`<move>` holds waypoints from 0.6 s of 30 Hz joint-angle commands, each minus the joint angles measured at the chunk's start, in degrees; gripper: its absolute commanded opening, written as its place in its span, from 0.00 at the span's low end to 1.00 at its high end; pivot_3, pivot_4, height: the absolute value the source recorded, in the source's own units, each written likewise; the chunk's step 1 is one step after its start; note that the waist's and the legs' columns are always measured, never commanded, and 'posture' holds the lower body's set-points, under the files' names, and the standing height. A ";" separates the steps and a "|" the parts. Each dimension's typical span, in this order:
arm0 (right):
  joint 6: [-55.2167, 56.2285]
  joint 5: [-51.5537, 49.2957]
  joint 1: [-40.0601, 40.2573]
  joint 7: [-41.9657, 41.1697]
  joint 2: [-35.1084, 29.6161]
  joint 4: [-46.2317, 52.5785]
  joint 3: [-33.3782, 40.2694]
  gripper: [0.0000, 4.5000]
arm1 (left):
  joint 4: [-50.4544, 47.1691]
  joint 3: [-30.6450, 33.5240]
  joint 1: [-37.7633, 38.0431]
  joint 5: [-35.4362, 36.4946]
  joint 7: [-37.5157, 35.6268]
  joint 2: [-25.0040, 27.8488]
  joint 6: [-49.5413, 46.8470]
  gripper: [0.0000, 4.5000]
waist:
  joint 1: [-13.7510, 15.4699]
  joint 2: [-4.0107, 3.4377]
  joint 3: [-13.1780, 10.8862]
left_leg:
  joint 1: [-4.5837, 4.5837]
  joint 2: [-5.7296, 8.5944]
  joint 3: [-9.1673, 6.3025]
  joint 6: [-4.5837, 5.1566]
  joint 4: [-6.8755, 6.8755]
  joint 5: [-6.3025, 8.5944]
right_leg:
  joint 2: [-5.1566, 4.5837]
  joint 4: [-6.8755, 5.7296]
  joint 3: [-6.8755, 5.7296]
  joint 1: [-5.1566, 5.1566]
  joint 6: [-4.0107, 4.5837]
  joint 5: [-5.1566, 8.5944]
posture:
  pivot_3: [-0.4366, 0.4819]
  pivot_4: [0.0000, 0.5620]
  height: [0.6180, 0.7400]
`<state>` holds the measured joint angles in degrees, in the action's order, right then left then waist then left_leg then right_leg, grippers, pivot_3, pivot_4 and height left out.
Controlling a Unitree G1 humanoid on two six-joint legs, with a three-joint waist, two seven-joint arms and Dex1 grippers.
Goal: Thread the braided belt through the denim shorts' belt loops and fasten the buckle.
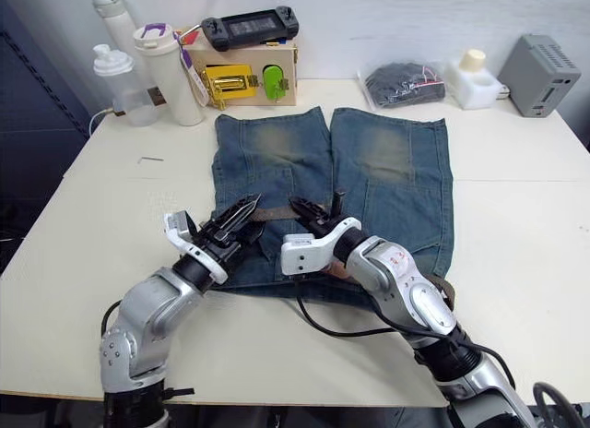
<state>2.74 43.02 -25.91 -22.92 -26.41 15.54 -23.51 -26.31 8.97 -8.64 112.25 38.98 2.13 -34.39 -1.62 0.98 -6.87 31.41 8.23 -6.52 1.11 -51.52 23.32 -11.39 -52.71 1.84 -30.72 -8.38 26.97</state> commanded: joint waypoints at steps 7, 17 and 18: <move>0.50 -0.36 0.51 -0.52 0.25 2.34 1.60 0.00 | -1.65 1.49 0.06 0.75 2.89 -2.74 -0.06 0.06 | 0.03 0.02 0.00 | 0.09 0.00 0.01 -0.01 -0.14 0.04 | 0.00 -0.21 0.02 -0.14 0.00 0.00 | 0.48 0.27 0.22; -2.76 -8.79 2.58 -5.89 1.45 4.19 4.97 0.75 | -1.92 2.65 0.23 0.75 3.32 -0.44 -1.12 0.00 | -0.01 0.03 0.00 | 0.40 0.00 0.03 -0.01 -0.28 0.04 | 0.01 -0.31 0.05 -0.44 0.00 0.00 | 0.48 0.27 0.22; -4.04 -12.53 3.01 -7.88 1.69 4.86 6.36 0.83 | -2.23 3.50 0.42 0.75 2.30 0.62 -1.53 0.00 | -0.03 0.03 0.01 | 0.55 -0.01 0.03 -0.01 -0.33 0.04 | 0.01 -0.38 0.06 -0.58 0.00 0.00 | 0.48 0.27 0.22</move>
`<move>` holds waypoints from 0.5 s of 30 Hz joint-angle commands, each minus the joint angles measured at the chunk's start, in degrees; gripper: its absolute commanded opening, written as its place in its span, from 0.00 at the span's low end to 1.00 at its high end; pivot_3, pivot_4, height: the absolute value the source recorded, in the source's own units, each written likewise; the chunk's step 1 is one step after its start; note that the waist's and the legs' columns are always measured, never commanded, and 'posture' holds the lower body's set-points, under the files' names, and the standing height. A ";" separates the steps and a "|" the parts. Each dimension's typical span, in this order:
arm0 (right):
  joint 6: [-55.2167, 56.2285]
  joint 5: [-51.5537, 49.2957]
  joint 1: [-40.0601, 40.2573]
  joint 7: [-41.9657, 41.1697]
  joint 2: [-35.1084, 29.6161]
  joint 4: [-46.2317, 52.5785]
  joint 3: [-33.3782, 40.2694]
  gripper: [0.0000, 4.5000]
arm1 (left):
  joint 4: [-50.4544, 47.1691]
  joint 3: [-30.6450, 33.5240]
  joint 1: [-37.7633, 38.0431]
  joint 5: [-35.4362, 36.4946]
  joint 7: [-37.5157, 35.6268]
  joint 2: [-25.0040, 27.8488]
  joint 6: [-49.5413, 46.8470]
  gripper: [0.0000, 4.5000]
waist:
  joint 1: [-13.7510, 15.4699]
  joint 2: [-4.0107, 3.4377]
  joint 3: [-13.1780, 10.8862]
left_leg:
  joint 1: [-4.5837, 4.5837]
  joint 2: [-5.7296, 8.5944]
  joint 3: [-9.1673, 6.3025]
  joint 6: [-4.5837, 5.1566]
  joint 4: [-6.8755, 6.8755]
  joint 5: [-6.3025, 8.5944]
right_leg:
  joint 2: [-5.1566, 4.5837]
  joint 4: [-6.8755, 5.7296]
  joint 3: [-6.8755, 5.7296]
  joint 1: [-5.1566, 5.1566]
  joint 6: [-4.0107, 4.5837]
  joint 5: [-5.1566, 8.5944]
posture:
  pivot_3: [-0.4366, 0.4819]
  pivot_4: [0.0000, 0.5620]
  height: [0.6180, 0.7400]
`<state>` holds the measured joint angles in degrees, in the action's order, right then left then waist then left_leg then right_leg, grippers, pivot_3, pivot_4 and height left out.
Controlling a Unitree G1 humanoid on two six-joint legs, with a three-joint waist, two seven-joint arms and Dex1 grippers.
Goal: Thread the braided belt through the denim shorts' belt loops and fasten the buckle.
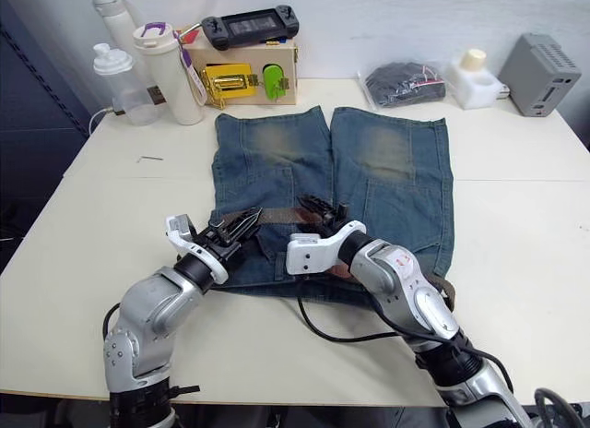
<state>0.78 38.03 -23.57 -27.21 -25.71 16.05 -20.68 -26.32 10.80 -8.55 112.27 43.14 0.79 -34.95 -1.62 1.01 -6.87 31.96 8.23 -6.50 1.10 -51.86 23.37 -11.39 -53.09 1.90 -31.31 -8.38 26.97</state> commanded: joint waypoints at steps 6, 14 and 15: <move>-13.92 -33.95 2.75 -22.72 -6.66 7.86 16.38 0.99 | -3.85 7.25 8.15 0.73 -15.55 15.49 -8.66 0.00 | -0.03 -0.01 0.00 | 0.28 -0.01 -0.06 -0.03 -0.19 0.08 | 0.00 -0.30 0.06 -0.31 0.06 0.03 | 0.48 0.27 0.22; -33.66 -59.58 3.80 -33.69 -13.17 11.39 25.15 0.99 | 0.88 8.64 16.17 0.73 -24.59 25.83 -12.91 0.00 | 0.14 -0.02 -0.01 | 0.33 -0.08 -0.01 0.01 -0.22 0.11 | -0.06 0.23 0.06 -0.09 0.48 0.39 | 0.48 0.27 0.22; -35.48 -61.41 3.87 -33.92 -13.83 11.77 25.44 0.99 | 1.33 8.71 16.51 0.73 -25.32 26.65 -12.92 0.00 | 0.19 -0.02 -0.01 | 0.34 -0.08 -0.03 0.03 -0.22 0.12 | -0.06 0.25 0.06 -0.08 0.49 0.39 | 0.48 0.27 0.22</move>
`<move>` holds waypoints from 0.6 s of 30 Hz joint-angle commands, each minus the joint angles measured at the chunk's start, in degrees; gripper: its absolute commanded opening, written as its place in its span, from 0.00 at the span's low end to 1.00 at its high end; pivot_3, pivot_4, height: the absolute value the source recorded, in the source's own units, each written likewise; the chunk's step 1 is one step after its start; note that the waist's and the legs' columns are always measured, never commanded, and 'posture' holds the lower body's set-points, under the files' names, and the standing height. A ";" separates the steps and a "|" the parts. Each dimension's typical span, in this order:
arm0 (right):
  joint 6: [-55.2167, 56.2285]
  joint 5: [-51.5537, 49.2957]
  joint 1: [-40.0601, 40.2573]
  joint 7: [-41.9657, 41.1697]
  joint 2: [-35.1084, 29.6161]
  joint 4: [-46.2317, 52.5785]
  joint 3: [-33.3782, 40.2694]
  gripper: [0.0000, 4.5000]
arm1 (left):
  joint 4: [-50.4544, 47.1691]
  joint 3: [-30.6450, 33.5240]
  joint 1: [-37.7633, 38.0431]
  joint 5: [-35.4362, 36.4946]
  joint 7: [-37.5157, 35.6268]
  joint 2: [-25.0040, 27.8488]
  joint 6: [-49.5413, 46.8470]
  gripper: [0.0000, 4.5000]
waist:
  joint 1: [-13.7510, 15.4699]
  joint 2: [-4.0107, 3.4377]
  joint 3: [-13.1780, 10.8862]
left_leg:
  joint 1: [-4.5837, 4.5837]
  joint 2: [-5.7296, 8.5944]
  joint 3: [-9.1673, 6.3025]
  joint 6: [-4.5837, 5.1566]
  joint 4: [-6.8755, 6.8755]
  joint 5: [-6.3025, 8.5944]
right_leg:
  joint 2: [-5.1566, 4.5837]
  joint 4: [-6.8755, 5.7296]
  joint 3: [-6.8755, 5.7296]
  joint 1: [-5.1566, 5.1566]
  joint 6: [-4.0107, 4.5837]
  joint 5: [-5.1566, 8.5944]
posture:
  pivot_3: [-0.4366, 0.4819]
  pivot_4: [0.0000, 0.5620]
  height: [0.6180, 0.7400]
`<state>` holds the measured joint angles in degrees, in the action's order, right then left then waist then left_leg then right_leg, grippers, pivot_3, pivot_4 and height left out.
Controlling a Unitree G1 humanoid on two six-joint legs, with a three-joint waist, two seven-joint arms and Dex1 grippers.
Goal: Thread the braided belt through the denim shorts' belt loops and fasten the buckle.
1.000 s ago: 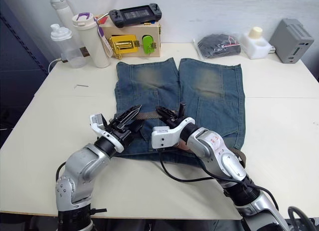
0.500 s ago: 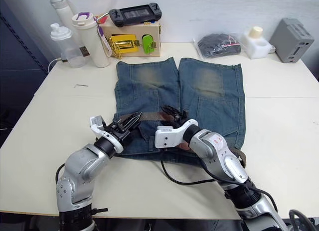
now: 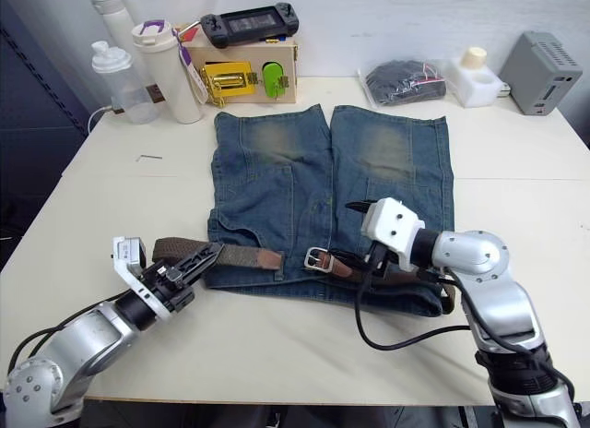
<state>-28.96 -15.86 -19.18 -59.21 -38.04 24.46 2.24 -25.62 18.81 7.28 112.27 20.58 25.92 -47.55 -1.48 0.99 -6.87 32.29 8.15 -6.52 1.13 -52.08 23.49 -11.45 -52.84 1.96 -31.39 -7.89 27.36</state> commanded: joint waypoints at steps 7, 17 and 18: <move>-10.40 -12.71 -0.89 -0.23 -3.98 4.22 3.49 0.99 | 2.83 1.22 1.62 0.73 -4.81 5.29 0.02 0.00 | 0.09 0.00 0.00 | 0.00 -0.04 0.00 0.01 0.02 0.00 | 0.00 0.32 -0.03 0.10 0.01 0.01 | 0.48 0.27 0.22; -12.88 -16.99 -0.38 2.85 -5.05 6.49 4.19 0.99 | 2.53 -2.48 -0.35 -0.28 -4.41 7.21 1.47 0.00 | 0.10 -0.02 0.00 | -0.01 -0.06 -0.01 0.01 0.05 0.00 | 0.01 0.42 -0.04 0.17 0.01 0.01 | 0.48 0.27 0.22; -13.07 -17.40 -0.15 3.06 -5.28 6.82 4.30 0.99 | 2.59 -2.83 -0.69 -0.37 -4.21 7.24 1.79 0.00 | 0.08 -0.02 0.00 | -0.01 -0.06 0.00 0.01 0.05 0.00 | 0.01 0.43 -0.04 0.17 0.01 0.01 | 0.48 0.27 0.22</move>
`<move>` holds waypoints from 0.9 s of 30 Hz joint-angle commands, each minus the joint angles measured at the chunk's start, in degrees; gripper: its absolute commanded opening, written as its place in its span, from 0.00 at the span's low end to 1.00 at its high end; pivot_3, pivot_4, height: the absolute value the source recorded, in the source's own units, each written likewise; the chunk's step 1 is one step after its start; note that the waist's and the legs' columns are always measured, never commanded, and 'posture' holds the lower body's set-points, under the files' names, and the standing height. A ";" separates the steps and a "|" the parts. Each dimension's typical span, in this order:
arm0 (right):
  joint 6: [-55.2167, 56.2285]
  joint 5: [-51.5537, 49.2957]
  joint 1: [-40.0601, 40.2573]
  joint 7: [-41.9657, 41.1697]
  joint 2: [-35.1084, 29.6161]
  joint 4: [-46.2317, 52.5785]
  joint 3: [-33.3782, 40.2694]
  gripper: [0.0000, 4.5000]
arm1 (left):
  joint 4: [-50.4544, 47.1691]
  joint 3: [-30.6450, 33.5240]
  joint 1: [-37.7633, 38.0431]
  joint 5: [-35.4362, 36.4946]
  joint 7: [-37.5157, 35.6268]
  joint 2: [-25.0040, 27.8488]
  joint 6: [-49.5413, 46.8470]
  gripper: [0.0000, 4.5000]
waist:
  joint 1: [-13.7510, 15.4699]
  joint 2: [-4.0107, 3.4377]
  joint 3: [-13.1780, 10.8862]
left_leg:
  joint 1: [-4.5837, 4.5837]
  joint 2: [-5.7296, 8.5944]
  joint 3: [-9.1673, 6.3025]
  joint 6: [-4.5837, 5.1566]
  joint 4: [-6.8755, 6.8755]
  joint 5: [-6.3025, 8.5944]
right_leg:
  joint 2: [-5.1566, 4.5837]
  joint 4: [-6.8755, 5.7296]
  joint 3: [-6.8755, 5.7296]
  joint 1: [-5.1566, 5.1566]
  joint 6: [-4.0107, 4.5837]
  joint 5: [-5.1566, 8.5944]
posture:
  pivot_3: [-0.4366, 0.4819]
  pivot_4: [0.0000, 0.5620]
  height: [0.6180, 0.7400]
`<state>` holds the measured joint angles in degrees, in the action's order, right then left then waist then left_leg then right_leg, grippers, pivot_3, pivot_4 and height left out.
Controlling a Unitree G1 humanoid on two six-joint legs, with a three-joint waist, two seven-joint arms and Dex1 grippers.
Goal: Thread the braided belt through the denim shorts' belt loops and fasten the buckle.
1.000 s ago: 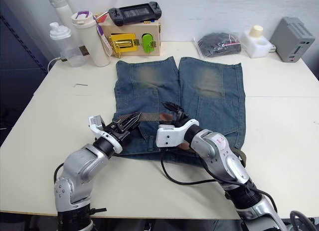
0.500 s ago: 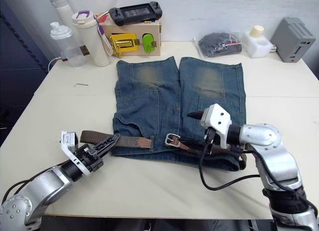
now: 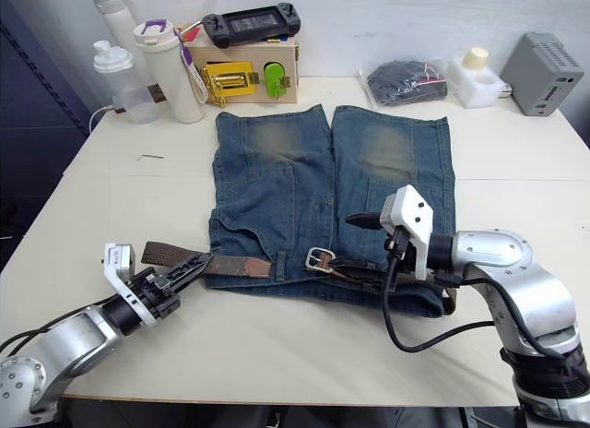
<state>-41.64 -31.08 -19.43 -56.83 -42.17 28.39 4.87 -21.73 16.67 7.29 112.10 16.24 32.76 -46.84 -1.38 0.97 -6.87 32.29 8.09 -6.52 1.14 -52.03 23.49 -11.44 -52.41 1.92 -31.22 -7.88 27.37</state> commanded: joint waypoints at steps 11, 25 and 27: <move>-1.84 -7.48 2.78 0.20 -5.14 5.14 3.45 0.99 | 1.02 -2.49 -2.54 -1.96 2.93 0.57 2.97 0.00 | 0.01 0.00 0.00 | -0.02 -0.01 0.00 0.01 0.01 0.00 | 0.00 0.08 -0.01 0.04 0.00 0.00 | 0.48 0.27 0.22; 1.58 -4.60 3.79 3.15 -5.97 5.70 1.30 0.99 | 1.63 -10.41 -11.38 -10.14 -1.76 1.54 -1.85 0.00 | 0.91 0.00 0.00 | -0.10 -0.01 -0.03 0.03 0.02 -0.01 | 0.05 0.35 -0.03 0.28 -0.03 -0.01 | 0.48 0.27 0.22; 3.24 -2.64 4.21 3.41 -6.12 5.74 0.44 0.99 | 2.14 -12.06 -13.19 -14.65 -5.81 3.25 -4.12 0.00 | 1.20 0.00 0.00 | -0.11 0.00 -0.04 0.04 0.01 -0.02 | 0.07 0.39 -0.04 0.31 -0.03 -0.02 | 0.48 0.27 0.22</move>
<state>-40.83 -35.05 -15.21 -53.72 -47.43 31.81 5.47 -19.25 6.45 -4.43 101.34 14.79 34.72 -48.47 -0.18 0.97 -6.87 32.17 8.08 -6.56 1.21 -52.01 23.46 -11.37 -51.98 1.89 -30.87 -7.91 27.35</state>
